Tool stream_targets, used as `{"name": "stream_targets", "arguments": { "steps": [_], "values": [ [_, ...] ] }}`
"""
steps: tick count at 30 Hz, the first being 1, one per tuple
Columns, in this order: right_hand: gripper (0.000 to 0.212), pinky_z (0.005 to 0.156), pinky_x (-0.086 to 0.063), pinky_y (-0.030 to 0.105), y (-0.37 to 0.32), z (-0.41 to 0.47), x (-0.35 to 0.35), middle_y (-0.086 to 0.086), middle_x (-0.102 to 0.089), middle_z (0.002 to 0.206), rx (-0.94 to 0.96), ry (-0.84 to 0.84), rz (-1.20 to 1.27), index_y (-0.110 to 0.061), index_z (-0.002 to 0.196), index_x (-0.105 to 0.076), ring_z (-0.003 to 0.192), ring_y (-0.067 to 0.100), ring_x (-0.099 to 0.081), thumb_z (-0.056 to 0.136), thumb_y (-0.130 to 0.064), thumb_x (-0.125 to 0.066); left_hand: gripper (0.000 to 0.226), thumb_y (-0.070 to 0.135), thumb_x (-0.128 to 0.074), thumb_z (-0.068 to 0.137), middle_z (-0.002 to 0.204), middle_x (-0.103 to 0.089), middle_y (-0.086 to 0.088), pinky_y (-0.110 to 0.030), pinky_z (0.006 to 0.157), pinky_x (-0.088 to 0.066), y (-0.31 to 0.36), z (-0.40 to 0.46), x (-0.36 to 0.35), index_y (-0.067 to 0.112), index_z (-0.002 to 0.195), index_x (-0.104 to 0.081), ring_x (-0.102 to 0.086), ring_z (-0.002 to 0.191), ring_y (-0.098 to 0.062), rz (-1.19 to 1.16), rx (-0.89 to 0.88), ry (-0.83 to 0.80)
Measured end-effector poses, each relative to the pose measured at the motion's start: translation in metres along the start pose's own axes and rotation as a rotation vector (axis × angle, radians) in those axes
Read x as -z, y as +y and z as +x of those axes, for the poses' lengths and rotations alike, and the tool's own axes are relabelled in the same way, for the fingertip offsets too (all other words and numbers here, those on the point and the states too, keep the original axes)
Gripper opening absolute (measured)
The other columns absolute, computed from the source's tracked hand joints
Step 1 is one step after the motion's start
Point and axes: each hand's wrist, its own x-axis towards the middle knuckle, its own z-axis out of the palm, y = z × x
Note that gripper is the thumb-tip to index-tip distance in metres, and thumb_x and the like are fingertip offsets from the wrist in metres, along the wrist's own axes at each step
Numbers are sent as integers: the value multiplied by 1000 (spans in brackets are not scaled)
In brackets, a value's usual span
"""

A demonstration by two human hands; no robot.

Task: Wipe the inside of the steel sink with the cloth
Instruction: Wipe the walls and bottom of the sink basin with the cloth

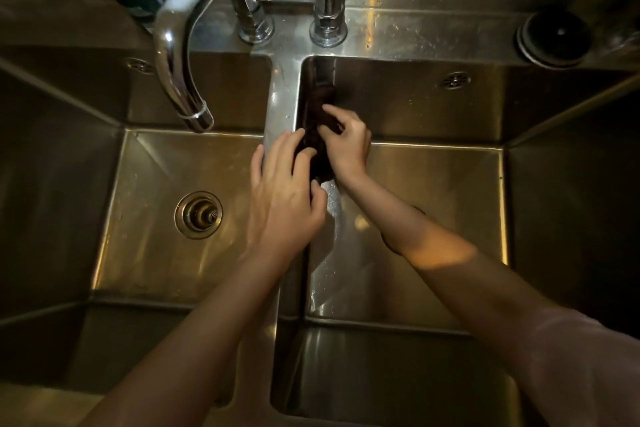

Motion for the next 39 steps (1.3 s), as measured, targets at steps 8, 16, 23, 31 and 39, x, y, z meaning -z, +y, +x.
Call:
{"name": "stream_targets", "arguments": {
  "steps": [8, 16, 23, 31, 39],
  "values": [
    [35, 93, -50, 29, -69, -10, 32, 5, -66, 109, 194, 107, 179, -11, 112, -70, 102, 16, -62, 78, -1, -70, 40, 12, -57, 84, 141, -46, -14, -51, 117, -20, 2, 0, 5, 6, 124, -55, -37, 137, -26, -61, 26, -10],
    [34, 80, -35, 7, 8, 0, -22, 1, -53, 106, 63, 250, 0, -10, 100, -63, 94, 9, -52, 72, 7, -59, 31, 21, -45, 89, 108, -62, -8, -47, 115, -25, -21, 50, 21, 9, 112, -62, -56, 110, -24, 6, -329, -21],
    [24, 72, -34, 12, 77, 14, -55, 3, -51, 113, -110, 182, -140, -19, 100, -55, 96, 16, -52, 81, -3, -54, 24, 17, -48, 91, 95, -64, -7, -42, 109, -33, -36, 58, 5, 8, 102, -67, -57, 98, -24, -2, -418, -65],
    [28, 71, -37, 12, 73, 14, -57, 0, -55, 112, -188, 340, -42, -21, 99, -59, 98, 15, -56, 79, -1, -56, 22, 17, -49, 90, 93, -64, -7, -43, 105, -37, -35, 58, 2, 8, 99, -68, -58, 95, -24, -13, -423, -12],
    [29, 85, -50, 21, -38, -2, 0, -7, -54, 97, 128, 539, 264, -13, 95, -66, 91, 11, -61, 74, 7, -66, 22, 19, -54, 89, 96, -62, -6, -39, 100, -40, -35, 59, 1, 10, 107, -64, -54, 96, -19, -50, -427, 2]
  ]
}}
